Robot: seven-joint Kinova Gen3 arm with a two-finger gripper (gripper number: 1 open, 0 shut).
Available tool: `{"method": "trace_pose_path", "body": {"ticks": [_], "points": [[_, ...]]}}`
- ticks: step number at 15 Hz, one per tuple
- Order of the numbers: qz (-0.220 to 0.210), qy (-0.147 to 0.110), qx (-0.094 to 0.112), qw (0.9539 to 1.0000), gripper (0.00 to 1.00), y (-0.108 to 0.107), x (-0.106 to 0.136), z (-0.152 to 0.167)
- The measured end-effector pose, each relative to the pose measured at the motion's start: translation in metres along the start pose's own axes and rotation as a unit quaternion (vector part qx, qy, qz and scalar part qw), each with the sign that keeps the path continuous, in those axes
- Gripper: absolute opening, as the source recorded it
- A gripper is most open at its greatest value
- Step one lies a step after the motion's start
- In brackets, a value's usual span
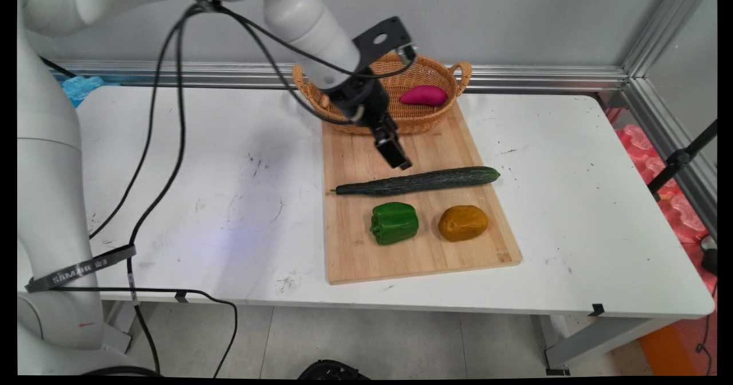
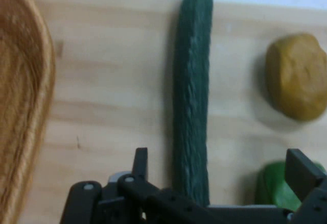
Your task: Pick up the cucumber from the vegetable basket
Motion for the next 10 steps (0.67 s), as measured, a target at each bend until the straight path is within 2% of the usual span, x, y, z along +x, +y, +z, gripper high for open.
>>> {"method": "trace_pose_path", "body": {"ticks": [4, 10], "points": [[0.007, 0.014, 0.003, 0.9999, 1.0, -0.003, 0.012, 0.03], [0.024, 0.013, -0.005, 0.9996, 1.0, 0.003, 0.013, 0.078]]}}
